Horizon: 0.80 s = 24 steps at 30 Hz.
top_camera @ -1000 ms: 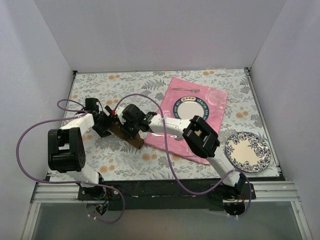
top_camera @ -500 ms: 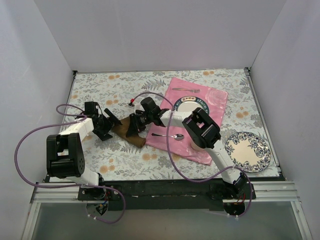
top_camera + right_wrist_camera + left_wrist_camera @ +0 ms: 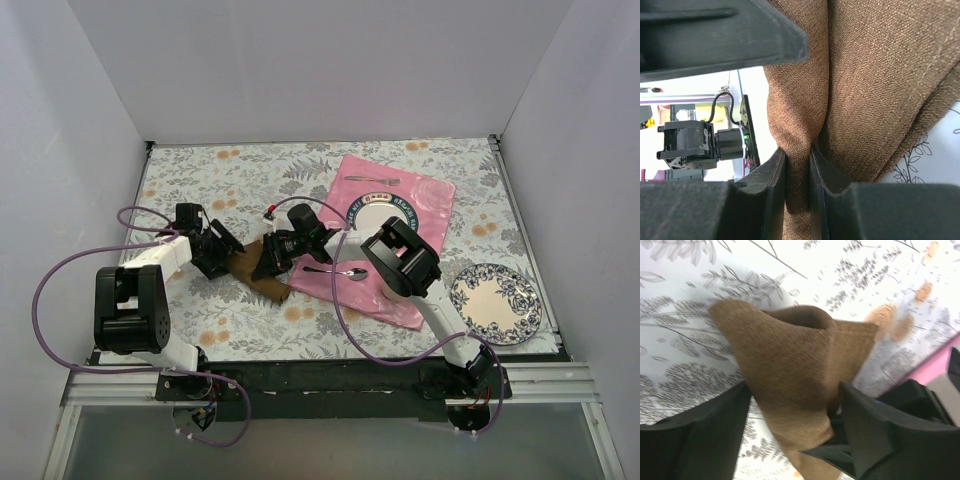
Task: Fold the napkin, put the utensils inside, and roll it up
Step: Roll the napkin with the utensil
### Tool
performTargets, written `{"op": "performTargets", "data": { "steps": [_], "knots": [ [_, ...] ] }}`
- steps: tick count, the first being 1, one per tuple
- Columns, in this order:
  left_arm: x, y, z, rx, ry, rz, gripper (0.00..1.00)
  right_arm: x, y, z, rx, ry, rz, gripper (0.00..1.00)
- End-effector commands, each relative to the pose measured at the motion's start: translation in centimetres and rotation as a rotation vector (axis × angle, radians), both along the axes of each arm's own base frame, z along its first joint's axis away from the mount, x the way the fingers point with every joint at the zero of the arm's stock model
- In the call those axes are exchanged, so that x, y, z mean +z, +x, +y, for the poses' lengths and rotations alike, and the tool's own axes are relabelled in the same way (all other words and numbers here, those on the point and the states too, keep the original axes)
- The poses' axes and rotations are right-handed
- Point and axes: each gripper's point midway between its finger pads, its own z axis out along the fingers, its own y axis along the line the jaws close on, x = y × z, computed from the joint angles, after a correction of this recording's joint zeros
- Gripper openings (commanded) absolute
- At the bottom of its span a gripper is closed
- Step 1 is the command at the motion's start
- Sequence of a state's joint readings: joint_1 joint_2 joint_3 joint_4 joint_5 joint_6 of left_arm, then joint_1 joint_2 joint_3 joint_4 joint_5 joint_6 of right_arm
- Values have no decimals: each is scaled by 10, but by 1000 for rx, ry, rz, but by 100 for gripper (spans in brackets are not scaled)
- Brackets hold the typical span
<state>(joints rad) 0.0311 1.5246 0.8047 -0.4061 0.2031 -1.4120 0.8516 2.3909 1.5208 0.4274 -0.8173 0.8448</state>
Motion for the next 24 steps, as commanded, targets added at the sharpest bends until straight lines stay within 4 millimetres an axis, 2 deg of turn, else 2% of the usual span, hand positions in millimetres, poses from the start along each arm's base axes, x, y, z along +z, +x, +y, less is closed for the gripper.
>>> {"op": "performTargets", "data": {
  "steps": [1, 3, 4, 9, 10, 11, 12, 13, 16, 19, 24],
  "knots": [
    [-21, -10, 28, 17, 161, 47, 65, 3, 4, -2, -8, -9, -39, 24],
    [-21, -5, 29, 11, 172, 41, 63, 3, 9, -5, -19, -52, -101, 26],
    [-23, -5, 29, 3, 173, 48, 61, 2, 12, -6, 1, -62, -185, 28],
    [-29, -1, 26, -20, 160, 59, 54, 13, 20, -16, 26, -252, -445, 51],
    [-33, -2, 25, -29, 153, 69, 52, 16, 21, -17, 33, -274, -497, 59],
    [-33, -2, 24, -33, 149, 71, 52, 30, 26, -14, 46, -269, -585, 62],
    [-34, -1, 23, -37, 145, 68, 51, 28, 23, -17, 56, -327, -632, 65],
    [-35, -2, 22, -41, 140, 72, 51, 36, 24, -17, 59, -339, -681, 70],
    [-36, 0, 21, -56, 136, 73, 50, 45, 22, -14, 87, -417, -862, 80],
    [-38, 0, 20, -65, 127, 86, 50, 51, 19, -8, 110, -473, -1038, 87],
    [-40, 0, 15, -76, 92, 94, 50, 39, 14, 1, 143, -573, -1221, 91]
  ]
}}
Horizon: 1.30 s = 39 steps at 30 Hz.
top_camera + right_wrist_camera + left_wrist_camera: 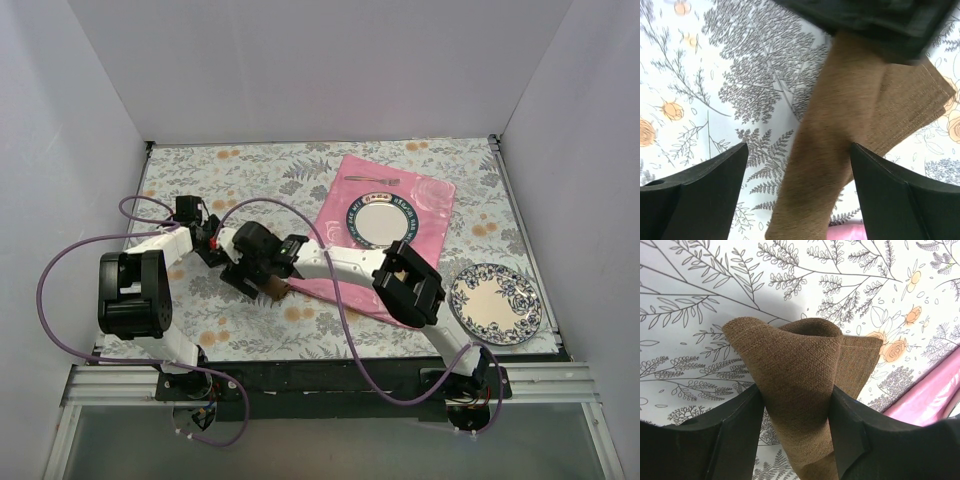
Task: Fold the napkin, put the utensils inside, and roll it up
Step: Roll the napkin with the utensil
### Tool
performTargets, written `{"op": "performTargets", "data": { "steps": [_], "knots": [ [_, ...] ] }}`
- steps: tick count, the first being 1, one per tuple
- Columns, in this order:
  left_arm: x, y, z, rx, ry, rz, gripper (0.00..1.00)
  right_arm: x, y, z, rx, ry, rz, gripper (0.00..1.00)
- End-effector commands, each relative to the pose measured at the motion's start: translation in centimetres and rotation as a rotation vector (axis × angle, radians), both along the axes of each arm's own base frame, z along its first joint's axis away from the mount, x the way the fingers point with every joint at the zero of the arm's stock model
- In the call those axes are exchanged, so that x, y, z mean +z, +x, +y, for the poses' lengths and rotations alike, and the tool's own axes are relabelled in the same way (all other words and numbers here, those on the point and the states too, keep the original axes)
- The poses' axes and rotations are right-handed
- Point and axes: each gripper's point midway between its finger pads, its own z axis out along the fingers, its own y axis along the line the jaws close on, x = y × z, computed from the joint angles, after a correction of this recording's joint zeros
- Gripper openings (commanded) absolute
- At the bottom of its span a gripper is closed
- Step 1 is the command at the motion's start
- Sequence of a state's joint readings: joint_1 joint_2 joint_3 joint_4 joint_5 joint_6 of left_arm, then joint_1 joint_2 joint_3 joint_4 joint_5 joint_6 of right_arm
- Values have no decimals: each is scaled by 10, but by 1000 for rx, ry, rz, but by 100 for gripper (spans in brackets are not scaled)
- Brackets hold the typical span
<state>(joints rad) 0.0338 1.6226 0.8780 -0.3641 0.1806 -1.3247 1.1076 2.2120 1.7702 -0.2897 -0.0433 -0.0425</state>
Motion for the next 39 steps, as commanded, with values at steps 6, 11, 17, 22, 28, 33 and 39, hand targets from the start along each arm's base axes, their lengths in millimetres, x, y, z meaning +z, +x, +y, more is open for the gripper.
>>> {"op": "performTargets", "data": {
  "steps": [6, 11, 17, 22, 28, 33, 39],
  "knots": [
    [-32, -27, 4, -12, 15, 129, 50, -8, 21, -1, -8, -176, -304, 91],
    [-30, -27, 3, -15, 5, 126, 49, -24, 27, -6, -30, -206, -323, 91],
    [-27, -25, 2, -20, 0, 119, 49, -39, 30, -8, -52, -225, -319, 85],
    [-18, -21, 7, -10, 18, 100, 57, -47, 26, -8, -58, -187, -232, 59],
    [11, -13, 23, 50, 99, 41, 84, -50, 22, -6, -53, -93, -77, 45],
    [34, -10, 26, 85, 102, -6, 88, -48, 16, -5, -27, -19, 40, 40],
    [46, -6, 16, 77, 46, -55, 91, -45, 12, 0, -13, 74, 213, 38]
  ]
}}
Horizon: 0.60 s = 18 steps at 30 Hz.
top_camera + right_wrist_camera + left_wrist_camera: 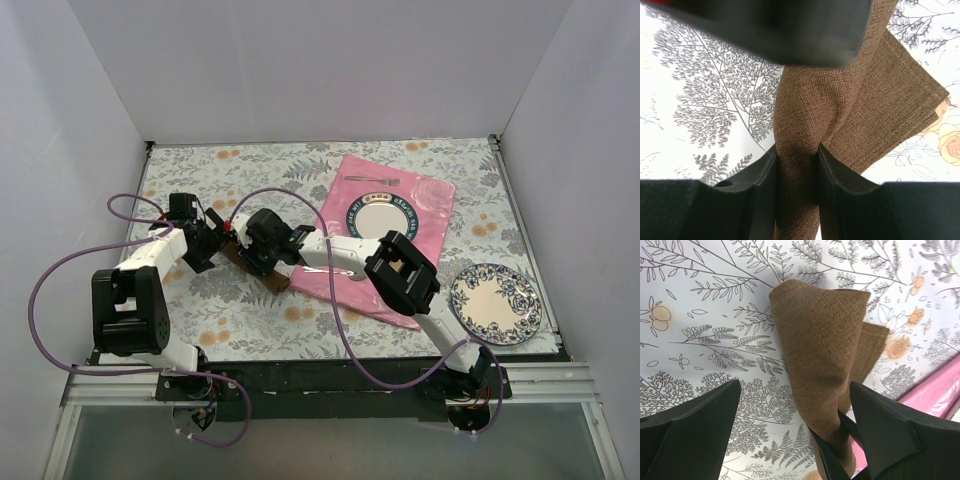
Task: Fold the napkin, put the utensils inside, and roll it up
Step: Roll the napkin with the utensil
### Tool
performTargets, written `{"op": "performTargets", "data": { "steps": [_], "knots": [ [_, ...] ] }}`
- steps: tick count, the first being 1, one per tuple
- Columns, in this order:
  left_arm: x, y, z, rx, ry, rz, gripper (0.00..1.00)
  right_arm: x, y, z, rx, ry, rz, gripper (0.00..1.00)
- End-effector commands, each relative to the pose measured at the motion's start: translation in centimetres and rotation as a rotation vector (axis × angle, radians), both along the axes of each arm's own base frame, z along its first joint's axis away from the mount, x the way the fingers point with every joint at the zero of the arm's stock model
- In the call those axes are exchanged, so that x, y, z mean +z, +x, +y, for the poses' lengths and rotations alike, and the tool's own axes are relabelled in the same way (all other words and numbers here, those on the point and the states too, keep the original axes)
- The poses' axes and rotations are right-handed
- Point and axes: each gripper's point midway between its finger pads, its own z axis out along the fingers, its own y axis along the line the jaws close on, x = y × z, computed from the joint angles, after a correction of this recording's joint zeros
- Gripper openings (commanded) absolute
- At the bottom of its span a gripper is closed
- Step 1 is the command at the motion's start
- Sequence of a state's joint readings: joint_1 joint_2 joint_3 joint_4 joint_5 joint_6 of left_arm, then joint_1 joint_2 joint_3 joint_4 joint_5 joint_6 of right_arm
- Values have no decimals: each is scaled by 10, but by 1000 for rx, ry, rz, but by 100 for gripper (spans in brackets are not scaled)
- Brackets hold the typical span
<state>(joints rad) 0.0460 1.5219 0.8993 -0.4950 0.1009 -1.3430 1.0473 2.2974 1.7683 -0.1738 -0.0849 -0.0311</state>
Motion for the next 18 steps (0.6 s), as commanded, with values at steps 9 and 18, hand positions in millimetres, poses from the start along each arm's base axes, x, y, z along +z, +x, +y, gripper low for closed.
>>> {"op": "performTargets", "data": {
  "steps": [9, 18],
  "knots": [
    [12, 6, -18, -68, -55, -31, 91, -12, -30, -1, 48, 162, 495, 37],
    [-10, 11, -35, -128, 3, 6, 87, -8, -27, -2, 69, 339, 765, 37]
  ]
}}
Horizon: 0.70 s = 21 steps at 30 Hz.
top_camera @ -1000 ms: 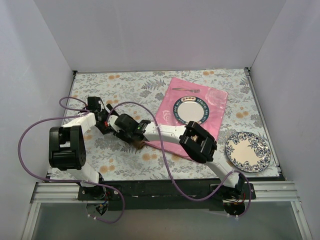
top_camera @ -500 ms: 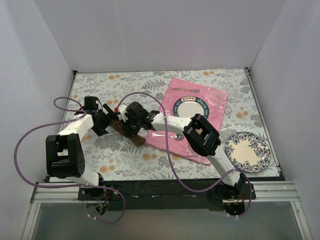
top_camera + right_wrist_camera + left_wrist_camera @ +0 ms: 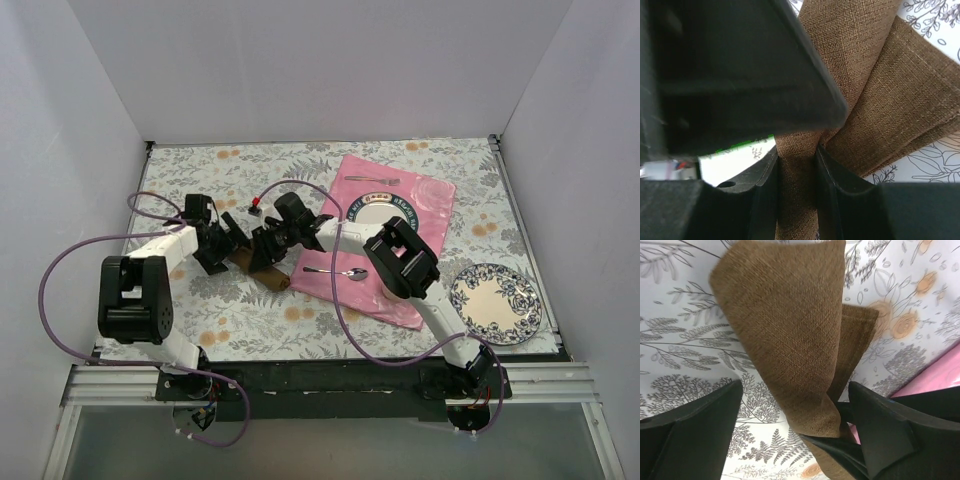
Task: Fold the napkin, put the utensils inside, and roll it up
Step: Roll the napkin with the utensil
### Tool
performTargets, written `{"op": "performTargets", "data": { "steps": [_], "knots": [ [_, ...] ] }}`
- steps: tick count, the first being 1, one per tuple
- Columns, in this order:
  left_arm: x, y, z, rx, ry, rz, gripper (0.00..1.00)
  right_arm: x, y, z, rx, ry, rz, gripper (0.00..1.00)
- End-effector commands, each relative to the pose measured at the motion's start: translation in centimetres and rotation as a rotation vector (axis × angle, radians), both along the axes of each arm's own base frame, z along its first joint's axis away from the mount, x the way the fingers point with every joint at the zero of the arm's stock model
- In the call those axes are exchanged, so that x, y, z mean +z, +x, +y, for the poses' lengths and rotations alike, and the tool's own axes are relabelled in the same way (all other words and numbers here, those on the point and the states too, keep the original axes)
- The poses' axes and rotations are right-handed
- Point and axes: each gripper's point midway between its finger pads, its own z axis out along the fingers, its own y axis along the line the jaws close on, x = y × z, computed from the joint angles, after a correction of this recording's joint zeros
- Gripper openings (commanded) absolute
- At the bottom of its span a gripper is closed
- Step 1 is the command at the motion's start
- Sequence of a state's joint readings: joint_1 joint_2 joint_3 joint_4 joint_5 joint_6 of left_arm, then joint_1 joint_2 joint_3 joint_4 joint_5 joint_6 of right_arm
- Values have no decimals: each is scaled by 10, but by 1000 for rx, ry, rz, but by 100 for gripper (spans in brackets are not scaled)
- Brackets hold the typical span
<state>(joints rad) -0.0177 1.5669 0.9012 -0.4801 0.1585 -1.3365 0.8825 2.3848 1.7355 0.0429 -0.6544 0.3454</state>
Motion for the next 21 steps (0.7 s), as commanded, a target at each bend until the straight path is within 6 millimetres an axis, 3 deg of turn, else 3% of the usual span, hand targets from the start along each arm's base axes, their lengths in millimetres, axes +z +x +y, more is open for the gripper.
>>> {"op": "performTargets", "data": {
  "steps": [1, 4, 11, 14, 17, 19, 21],
  "knots": [
    [-6, 13, -4, -36, 63, -4, 84, -14, -18, -6, 33, 45, 239, 37],
    [-15, 13, 4, -22, 109, 23, 77, -13, -15, -9, 36, 71, 268, 38],
    [-19, 22, 20, -20, 201, 31, 35, -16, -7, -20, -1, -3, 197, 47],
    [-17, 25, 19, -25, 199, 21, 32, -13, -2, -29, -18, -64, 120, 51],
    [-18, 25, 15, -36, 177, 26, 28, 7, 6, -35, -30, -102, -8, 60],
    [-19, 25, 15, -42, 179, 28, 24, 7, 7, -39, -28, -172, -130, 65],
    [-18, 25, 9, -63, 146, 34, 24, 24, 10, -39, -35, -189, -236, 73]
  ]
}}
